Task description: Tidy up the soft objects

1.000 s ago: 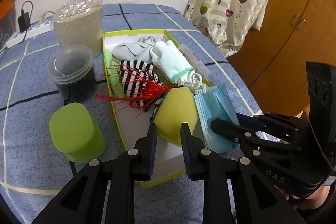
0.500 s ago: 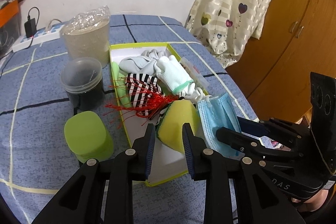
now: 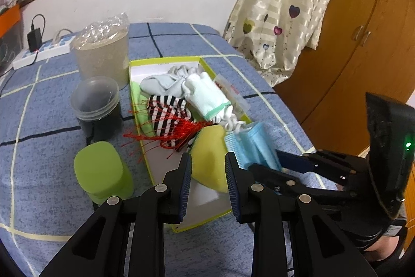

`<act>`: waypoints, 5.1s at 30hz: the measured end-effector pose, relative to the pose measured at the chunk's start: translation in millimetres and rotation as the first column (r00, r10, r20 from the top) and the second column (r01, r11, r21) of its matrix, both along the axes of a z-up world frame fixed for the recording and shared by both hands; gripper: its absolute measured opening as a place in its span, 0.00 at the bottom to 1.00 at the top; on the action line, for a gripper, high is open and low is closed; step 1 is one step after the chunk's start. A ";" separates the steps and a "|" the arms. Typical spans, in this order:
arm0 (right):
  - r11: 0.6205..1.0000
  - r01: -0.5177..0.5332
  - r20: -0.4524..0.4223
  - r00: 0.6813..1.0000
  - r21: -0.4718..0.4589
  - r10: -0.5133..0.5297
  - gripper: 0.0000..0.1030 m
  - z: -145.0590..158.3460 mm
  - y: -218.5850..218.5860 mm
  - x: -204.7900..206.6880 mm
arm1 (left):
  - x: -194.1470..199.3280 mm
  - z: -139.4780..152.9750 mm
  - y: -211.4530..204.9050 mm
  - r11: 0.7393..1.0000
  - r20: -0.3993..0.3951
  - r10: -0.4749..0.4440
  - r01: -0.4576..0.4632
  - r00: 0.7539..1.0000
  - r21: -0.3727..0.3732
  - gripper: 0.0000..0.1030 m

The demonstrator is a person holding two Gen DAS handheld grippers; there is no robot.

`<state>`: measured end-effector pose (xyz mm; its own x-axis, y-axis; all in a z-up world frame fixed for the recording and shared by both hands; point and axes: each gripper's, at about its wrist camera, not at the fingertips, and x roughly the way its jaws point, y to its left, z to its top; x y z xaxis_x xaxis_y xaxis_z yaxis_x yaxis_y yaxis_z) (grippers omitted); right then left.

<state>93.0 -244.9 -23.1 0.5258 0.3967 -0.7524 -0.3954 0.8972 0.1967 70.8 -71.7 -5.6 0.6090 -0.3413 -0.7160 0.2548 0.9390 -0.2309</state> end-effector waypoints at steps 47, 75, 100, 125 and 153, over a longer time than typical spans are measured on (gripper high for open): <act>0.998 0.050 0.088 0.995 -0.026 -0.047 0.28 17.2 -13.3 -8.1 | 11.8 -3.4 -3.9 1.000 -0.007 0.006 -0.006 1.000 0.021 0.24; 0.999 0.032 0.108 0.994 -0.011 -0.030 0.43 26.8 -6.7 -44.1 | -44.7 13.9 -12.8 0.994 0.082 0.000 -0.009 0.997 0.106 0.25; 1.000 -0.009 0.107 0.994 -0.019 0.011 0.45 25.9 19.4 -81.6 | -85.2 -2.2 6.3 0.990 0.061 0.072 -0.079 0.995 0.114 0.25; 0.996 -0.073 0.023 0.997 0.045 0.072 0.45 -0.5 29.1 -38.4 | -73.0 -16.2 23.7 0.989 0.030 0.107 -0.109 0.994 0.098 0.25; 0.998 -0.016 0.047 0.999 -0.056 0.019 0.45 2.7 32.3 -84.6 | -81.8 -23.6 21.5 0.982 -0.015 0.133 -0.130 0.991 0.134 0.25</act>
<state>8.4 -212.6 -20.4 0.5546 0.3643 -0.7482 -0.4191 0.8990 0.1271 -11.0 -50.2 -29.1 0.6242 -0.1603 -0.7646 0.1231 0.9867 -0.1064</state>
